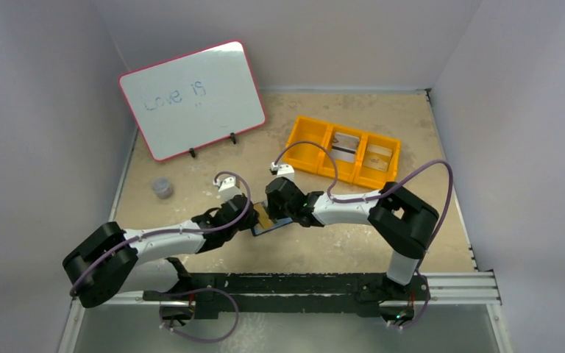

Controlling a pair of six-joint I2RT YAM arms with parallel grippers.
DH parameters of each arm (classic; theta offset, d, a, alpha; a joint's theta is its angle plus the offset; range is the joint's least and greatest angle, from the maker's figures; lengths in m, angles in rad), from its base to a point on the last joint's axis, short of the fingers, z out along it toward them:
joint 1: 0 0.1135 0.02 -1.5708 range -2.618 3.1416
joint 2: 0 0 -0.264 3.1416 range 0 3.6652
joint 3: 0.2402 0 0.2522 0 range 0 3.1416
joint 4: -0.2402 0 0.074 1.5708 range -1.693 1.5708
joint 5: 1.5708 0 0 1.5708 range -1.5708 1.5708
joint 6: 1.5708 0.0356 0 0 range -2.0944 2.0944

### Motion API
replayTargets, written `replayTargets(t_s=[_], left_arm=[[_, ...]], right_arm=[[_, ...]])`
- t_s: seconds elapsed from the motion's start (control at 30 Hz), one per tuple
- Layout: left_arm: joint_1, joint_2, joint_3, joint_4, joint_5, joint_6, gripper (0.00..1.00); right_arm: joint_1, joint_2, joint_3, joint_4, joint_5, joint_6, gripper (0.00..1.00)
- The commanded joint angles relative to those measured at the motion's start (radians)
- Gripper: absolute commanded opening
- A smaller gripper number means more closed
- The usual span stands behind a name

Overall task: Take the credit cards out of the card holder
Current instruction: Remove the credit card from the card holder.

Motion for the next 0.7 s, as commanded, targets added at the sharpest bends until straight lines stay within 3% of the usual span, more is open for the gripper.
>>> replayTargets(t_s=[0.0,0.47,0.67], left_arm=[[-0.002,-0.030,-0.009,-0.098,-0.009,0.054,0.00],[-0.002,-0.195,0.068,-0.348,-0.067,0.087,0.00],[-0.002,-0.279,0.142,-0.491,-0.155,0.108,0.00]], right_arm=[[-0.017,0.095,-0.049,-0.206,0.055,-0.004,0.39],[-0.017,0.055,-0.005,-0.234,-0.014,-0.003,0.42],[-0.017,-0.025,0.093,-0.383,0.121,0.039,0.43]])
